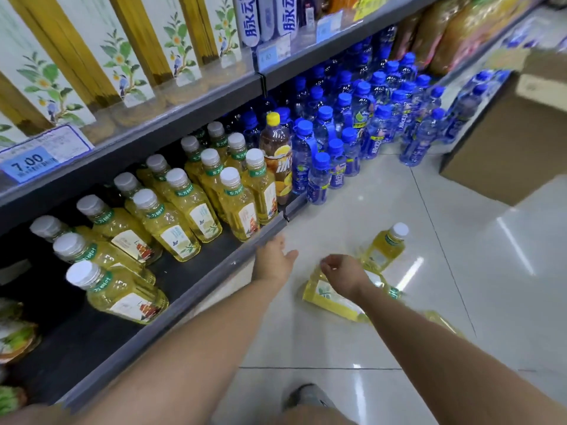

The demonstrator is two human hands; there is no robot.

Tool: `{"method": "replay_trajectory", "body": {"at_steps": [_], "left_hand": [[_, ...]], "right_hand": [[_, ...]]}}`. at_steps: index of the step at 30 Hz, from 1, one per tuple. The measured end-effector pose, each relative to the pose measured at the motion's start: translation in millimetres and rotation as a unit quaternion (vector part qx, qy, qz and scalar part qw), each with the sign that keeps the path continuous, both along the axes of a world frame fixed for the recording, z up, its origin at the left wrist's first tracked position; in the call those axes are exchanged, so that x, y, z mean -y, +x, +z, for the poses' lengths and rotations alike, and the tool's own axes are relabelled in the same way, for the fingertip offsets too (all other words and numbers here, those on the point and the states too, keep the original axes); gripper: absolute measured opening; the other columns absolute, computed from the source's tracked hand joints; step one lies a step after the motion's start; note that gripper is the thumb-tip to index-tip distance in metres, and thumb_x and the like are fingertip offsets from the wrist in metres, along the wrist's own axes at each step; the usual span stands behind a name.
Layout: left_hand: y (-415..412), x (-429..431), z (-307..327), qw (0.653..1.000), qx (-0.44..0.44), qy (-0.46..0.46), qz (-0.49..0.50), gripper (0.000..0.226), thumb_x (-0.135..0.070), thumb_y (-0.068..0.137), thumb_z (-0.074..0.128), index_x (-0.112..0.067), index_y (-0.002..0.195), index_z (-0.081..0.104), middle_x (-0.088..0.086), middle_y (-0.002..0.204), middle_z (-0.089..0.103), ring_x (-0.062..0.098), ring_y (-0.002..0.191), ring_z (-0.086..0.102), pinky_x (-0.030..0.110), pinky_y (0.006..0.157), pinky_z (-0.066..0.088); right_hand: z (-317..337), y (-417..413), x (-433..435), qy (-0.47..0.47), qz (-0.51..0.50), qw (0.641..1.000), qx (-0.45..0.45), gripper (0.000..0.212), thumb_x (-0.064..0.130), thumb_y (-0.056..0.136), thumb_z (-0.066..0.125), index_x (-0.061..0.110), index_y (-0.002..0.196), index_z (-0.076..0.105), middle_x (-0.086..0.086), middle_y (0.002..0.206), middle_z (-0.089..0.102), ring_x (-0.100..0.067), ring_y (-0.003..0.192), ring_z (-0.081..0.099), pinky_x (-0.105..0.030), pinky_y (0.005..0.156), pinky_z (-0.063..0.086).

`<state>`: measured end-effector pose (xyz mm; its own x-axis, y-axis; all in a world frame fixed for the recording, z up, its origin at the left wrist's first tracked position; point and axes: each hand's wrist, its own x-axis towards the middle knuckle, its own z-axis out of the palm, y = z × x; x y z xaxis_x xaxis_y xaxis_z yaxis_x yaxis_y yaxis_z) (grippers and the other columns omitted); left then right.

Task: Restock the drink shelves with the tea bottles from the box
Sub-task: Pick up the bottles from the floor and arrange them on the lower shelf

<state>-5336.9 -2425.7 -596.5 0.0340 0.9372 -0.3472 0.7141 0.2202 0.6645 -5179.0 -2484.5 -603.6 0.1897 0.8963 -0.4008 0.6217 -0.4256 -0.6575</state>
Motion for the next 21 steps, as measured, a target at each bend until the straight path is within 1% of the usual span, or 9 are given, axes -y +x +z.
{"method": "replay_trajectory", "body": {"at_steps": [1, 5, 7, 10, 12, 14, 16, 18, 21], "left_hand": [[5.4, 10.7, 3.7, 0.999, 0.007, -0.006, -0.047, 0.045, -0.029, 0.092, 0.07, -0.013, 0.132, 0.058, 0.004, 0.129, 0.064, 0.024, 0.116, 0.062, 0.03, 0.095, 0.048], [33.7, 51.2, 4.2, 0.979, -0.026, 0.008, -0.2, 0.022, -0.024, 0.087, 0.07, -0.017, 0.108, 0.069, 0.006, 0.102, 0.072, 0.025, 0.096, 0.068, 0.036, 0.087, 0.055], [51.3, 70.5, 8.2, 0.961, -0.051, 0.018, -0.271, 0.019, -0.028, 0.086, 0.068, -0.019, 0.102, 0.068, 0.006, 0.102, 0.071, 0.026, 0.097, 0.067, 0.037, 0.085, 0.055], [77.4, 92.0, 0.8, 0.916, -0.128, 0.029, -0.378, 0.029, -0.034, 0.091, 0.064, -0.023, 0.118, 0.063, 0.002, 0.122, 0.064, 0.027, 0.112, 0.06, 0.035, 0.09, 0.051], [92.1, 98.6, -21.7, 0.898, -0.154, 0.031, -0.41, 0.038, -0.032, 0.093, 0.061, -0.024, 0.131, 0.057, -0.003, 0.135, 0.057, 0.024, 0.122, 0.055, 0.033, 0.093, 0.048], [104.3, 101.1, -46.9, 0.887, -0.168, 0.03, -0.428, 0.041, -0.029, 0.093, 0.061, -0.023, 0.134, 0.056, -0.001, 0.138, 0.055, 0.024, 0.123, 0.053, 0.035, 0.095, 0.048], [114.0, 99.7, -72.3, 0.87, -0.198, 0.037, -0.45, 0.045, -0.029, 0.094, 0.062, -0.02, 0.137, 0.053, 0.002, 0.138, 0.053, 0.025, 0.125, 0.051, 0.039, 0.099, 0.047], [121.9, 95.0, -94.6, 0.848, -0.233, 0.047, -0.474, 0.052, -0.029, 0.094, 0.062, -0.019, 0.143, 0.046, 0.003, 0.143, 0.047, 0.025, 0.131, 0.045, 0.041, 0.102, 0.045], [131.0, 81.6, -123.2, 0.811, -0.288, 0.072, -0.504, 0.06, -0.026, 0.092, 0.064, -0.021, 0.146, 0.038, 0.004, 0.147, 0.04, 0.026, 0.135, 0.039, 0.041, 0.104, 0.042]], "right_hand": [[8.9, 8.8, 13.5, -0.007, 0.003, 1.0, 0.018, 0.024, 0.019, 0.096, 0.052, 0.007, 0.088, 0.071, -0.012, 0.088, 0.069, -0.03, 0.091, 0.064, -0.03, 0.076, 0.046], [29.6, 55.0, 79.2, -0.044, -0.047, 0.994, 0.084, 0.024, 0.028, 0.092, 0.051, 0.022, 0.072, 0.062, -0.004, 0.084, 0.065, -0.03, 0.092, 0.063, -0.032, 0.077, 0.049], [30.6, 79.9, 112.4, -0.063, -0.09, 0.989, 0.102, 0.023, 0.027, 0.093, 0.05, 0.022, 0.073, 0.061, -0.005, 0.085, 0.066, -0.029, 0.09, 0.062, -0.03, 0.073, 0.047], [20.0, 112.2, 154.9, -0.105, -0.116, 0.979, 0.131, 0.024, 0.021, 0.096, 0.045, 0.013, 0.08, 0.061, -0.01, 0.093, 0.067, -0.032, 0.101, 0.063, -0.027, 0.073, 0.042], [-2.2, 132.6, 180.0, -0.143, -0.134, 0.971, 0.139, 0.022, 0.014, 0.095, 0.044, 0.009, 0.083, 0.061, -0.013, 0.097, 0.065, -0.032, 0.104, 0.063, -0.026, 0.071, 0.04], [-31.1, 150.1, 203.3, -0.18, -0.171, 0.961, 0.123, 0.022, 0.012, 0.093, 0.046, 0.011, 0.101, 0.067, -0.013, 0.106, 0.068, -0.032, 0.105, 0.063, -0.027, 0.074, 0.045], [-58.2, 161.1, 222.1, -0.204, -0.222, 0.948, 0.103, 0.033, 0.011, 0.093, 0.049, 0.008, 0.123, 0.062, -0.015, 0.117, 0.067, -0.032, 0.105, 0.063, -0.028, 0.08, 0.048], [-79.3, 168.5, 232.0, -0.2, -0.267, 0.937, 0.107, 0.04, 0.008, 0.091, 0.05, 0.011, 0.13, 0.057, -0.015, 0.122, 0.063, -0.033, 0.107, 0.062, -0.03, 0.082, 0.049], [-106.4, 184.3, 229.0, -0.169, -0.296, 0.924, 0.173, 0.054, 0.008, 0.087, 0.052, 0.021, 0.138, 0.046, -0.008, 0.141, 0.045, -0.032, 0.122, 0.05, -0.039, 0.096, 0.046]]}}
